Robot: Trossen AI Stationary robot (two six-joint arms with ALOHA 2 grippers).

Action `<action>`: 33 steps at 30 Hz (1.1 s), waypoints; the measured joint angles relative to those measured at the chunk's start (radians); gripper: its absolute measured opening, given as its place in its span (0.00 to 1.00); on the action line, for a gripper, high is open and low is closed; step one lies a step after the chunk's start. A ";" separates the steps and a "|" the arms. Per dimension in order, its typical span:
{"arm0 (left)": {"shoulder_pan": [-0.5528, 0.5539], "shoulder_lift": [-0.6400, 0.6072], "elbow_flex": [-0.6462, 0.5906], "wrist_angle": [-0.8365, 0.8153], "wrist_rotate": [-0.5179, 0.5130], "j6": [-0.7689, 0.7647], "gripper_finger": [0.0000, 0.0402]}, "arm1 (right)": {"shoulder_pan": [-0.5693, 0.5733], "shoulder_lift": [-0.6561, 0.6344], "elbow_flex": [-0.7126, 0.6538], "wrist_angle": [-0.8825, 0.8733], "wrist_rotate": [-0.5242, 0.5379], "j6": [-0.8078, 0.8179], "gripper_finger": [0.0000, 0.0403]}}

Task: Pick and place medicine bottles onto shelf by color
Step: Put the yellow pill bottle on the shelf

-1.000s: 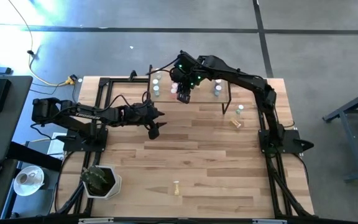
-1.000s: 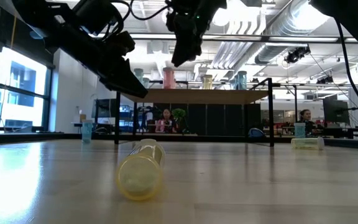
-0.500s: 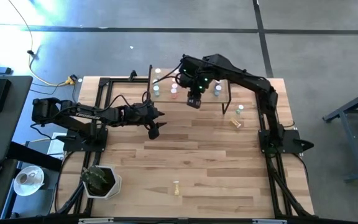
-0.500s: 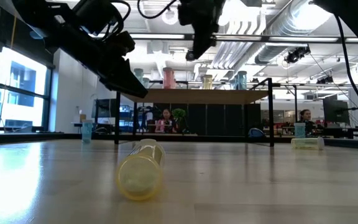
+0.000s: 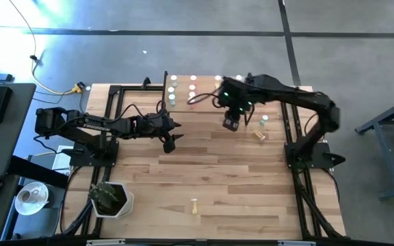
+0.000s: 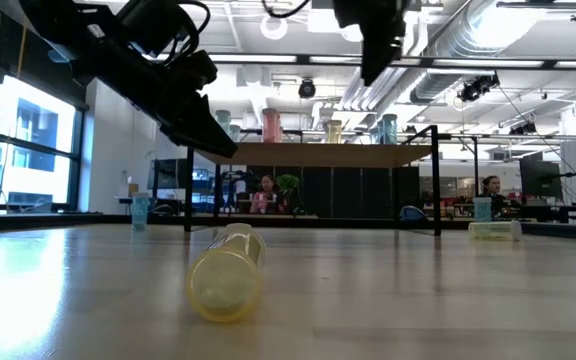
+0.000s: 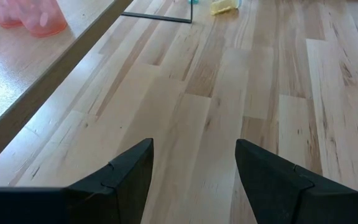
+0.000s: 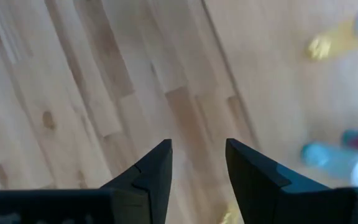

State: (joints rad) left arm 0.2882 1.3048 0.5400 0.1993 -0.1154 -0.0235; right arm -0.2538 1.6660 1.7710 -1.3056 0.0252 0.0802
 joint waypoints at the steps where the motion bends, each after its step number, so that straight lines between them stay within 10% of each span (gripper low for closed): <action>1: 0.000 0.000 0.000 0.000 0.000 0.000 0.54 | 0.009 -0.037 -0.049 0.022 0.001 0.028 0.35; 17: 0.000 0.000 0.000 0.000 0.000 0.009 0.54 | 0.141 -0.513 -0.737 0.323 0.120 0.491 0.35; 33: 0.000 0.000 0.000 0.000 0.000 0.019 0.54 | 0.136 -0.559 -1.035 0.382 0.106 0.732 0.35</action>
State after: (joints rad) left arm 0.2882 1.3048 0.5400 0.1997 -0.1154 -0.0049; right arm -0.1177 1.1069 0.7363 -0.9240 0.1317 0.8125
